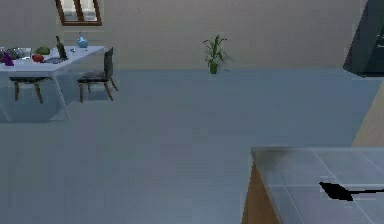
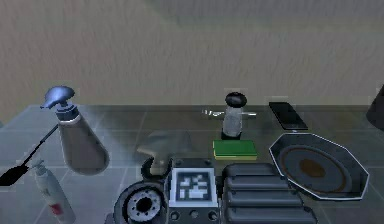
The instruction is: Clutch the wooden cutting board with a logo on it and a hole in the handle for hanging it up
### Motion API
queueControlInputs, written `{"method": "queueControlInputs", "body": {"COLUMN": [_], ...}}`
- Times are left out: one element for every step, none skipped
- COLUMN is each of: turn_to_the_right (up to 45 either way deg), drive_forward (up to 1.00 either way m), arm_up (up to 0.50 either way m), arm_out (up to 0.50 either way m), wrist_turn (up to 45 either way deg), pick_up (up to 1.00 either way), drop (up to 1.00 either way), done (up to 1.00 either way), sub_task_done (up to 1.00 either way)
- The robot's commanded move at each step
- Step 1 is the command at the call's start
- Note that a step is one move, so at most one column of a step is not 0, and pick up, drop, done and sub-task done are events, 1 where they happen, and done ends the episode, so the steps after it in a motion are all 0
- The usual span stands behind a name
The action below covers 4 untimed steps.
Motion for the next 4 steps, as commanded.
{"method": "queueControlInputs", "body": {"turn_to_the_right": [0.0, 0.0, 0.0, 0.0], "drive_forward": [0.0, 0.0, 0.0, 0.0], "arm_up": [0.0, 0.0, 0.0, 0.0], "arm_out": [0.0, 0.0, 0.0, 0.0], "wrist_turn": [45.0, 45.0, 45.0, 30.0], "pick_up": [0.0, 0.0, 0.0, 0.0], "drop": [0.0, 0.0, 0.0, 0.0], "done": [0.0, 0.0, 0.0, 0.0], "sub_task_done": [0.0, 0.0, 0.0, 0.0]}}
